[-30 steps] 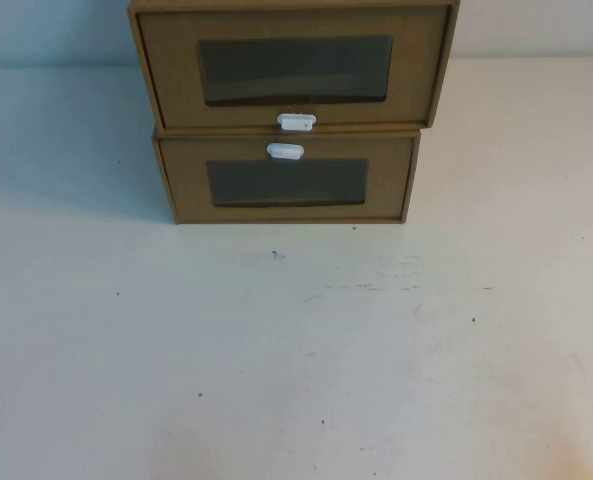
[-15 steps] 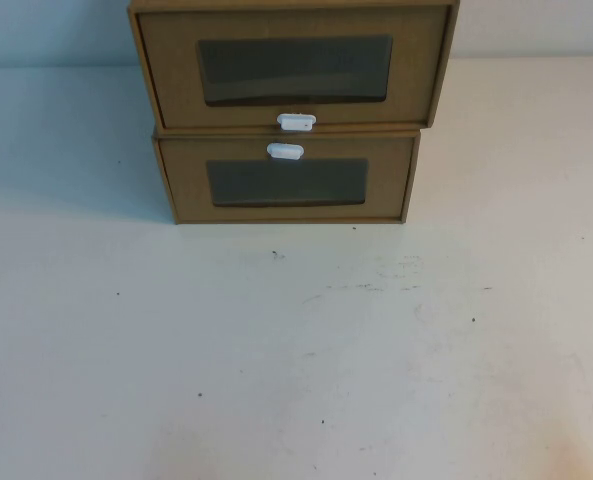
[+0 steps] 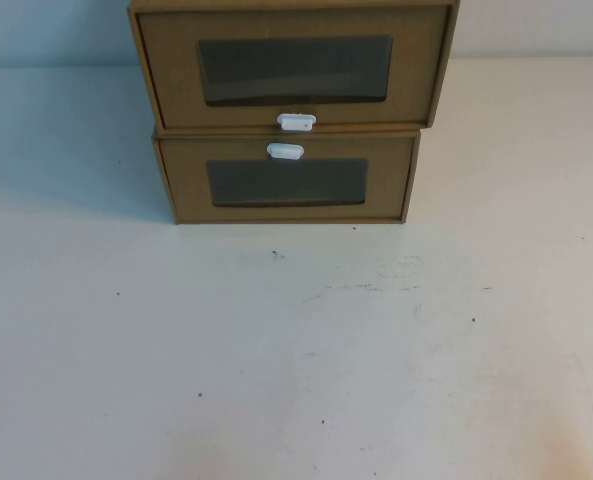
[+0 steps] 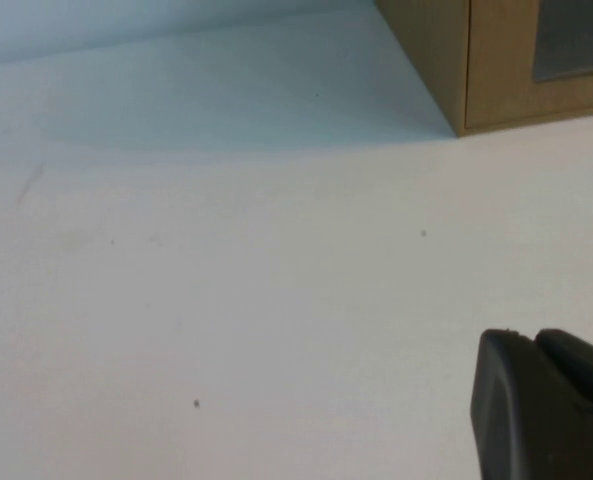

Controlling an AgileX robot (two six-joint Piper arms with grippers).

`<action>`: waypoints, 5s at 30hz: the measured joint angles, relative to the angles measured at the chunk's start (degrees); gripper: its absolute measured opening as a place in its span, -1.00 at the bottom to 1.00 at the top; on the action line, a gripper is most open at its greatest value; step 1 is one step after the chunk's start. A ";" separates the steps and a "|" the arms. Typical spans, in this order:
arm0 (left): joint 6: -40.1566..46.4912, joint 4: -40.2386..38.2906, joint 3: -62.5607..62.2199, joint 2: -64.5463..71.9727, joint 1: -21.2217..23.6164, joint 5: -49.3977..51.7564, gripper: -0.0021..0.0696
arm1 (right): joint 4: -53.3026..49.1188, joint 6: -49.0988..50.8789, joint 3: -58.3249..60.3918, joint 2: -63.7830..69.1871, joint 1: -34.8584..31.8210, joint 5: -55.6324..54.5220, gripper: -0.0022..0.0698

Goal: Open the shoe box
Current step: 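Pull the top drawer of the cardboard box fully open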

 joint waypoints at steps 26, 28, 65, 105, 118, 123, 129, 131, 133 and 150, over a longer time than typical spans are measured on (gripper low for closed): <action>-1.59 -2.37 0.00 0.00 0.00 -56.82 -0.96 | 0.11 0.23 0.00 0.00 0.00 -45.71 -0.98; -4.89 -3.59 0.00 0.00 0.00 -63.84 -0.96 | 0.22 0.23 0.00 0.00 0.00 -51.41 -0.98; -14.26 -7.39 -84.03 64.92 0.00 14.07 -0.96 | 10.62 -9.57 -73.72 53.03 0.12 11.81 -0.98; 25.83 -43.17 -120.73 112.20 -1.11 44.36 -0.96 | -97.15 35.65 -76.15 106.10 45.54 11.83 -0.98; 25.99 -45.71 -121.11 113.36 -1.11 44.82 -0.96 | -98.87 43.40 -81.95 109.13 43.86 14.10 -0.47; 26.09 -45.92 -121.11 113.36 -1.11 44.82 -0.96 | -98.96 42.39 -82.84 110.00 41.86 13.99 -0.35; 26.09 -46.08 -121.11 113.41 -1.11 44.82 -0.96 | -99.09 38.59 -83.00 112.24 41.70 12.48 -0.33; 26.09 -46.08 -121.11 113.41 -1.11 44.82 -0.96 | -99.09 37.99 -83.25 113.01 41.70 12.48 -0.33; 26.09 -46.17 -121.11 113.41 -1.11 44.82 -0.96 | -99.09 37.98 -83.52 113.52 41.70 12.58 -0.29; 26.22 -47.38 -121.20 114.00 -1.11 45.17 -0.96 | -99.09 37.89 -84.58 114.04 41.24 11.67 -0.13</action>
